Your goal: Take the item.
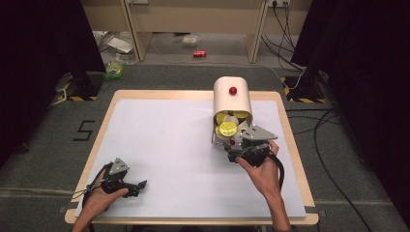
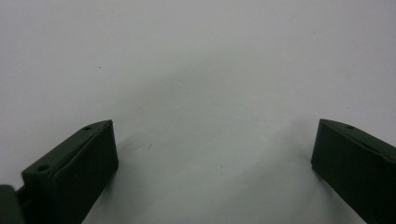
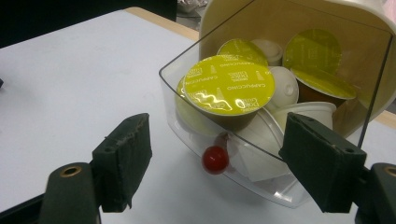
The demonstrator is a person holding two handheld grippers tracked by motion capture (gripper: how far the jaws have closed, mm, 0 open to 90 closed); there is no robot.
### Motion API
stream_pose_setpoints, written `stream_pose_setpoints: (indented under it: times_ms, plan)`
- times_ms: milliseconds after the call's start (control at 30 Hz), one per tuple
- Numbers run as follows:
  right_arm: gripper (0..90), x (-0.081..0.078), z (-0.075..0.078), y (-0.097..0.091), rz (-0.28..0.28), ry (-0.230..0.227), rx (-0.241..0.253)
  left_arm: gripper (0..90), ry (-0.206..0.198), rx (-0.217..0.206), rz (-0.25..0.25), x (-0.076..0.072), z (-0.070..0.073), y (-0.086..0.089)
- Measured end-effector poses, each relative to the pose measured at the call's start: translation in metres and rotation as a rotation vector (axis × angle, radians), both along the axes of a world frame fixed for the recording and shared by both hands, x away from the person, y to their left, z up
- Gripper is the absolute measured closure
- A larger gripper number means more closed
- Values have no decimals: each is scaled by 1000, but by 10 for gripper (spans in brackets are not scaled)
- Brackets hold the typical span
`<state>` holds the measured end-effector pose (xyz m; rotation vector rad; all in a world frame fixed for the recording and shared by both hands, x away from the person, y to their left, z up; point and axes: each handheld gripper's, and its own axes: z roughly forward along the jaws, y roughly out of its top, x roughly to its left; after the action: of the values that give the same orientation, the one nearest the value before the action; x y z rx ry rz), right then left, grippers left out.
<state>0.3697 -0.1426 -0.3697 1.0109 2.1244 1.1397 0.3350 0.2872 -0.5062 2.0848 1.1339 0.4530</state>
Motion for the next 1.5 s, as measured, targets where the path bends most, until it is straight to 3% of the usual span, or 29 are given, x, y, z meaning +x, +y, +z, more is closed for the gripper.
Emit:
stream_pose_setpoints:
  times_ms: [467, 1500]
  plan:
    - [250, -13, -1, 2, 4, -7, -32, 0, 0, -1, 0, 0, 0, 0]
    - [269, -34, -7, 1, 15, 16, -49, 0, 0, -2, 1, 0, 0, 0]
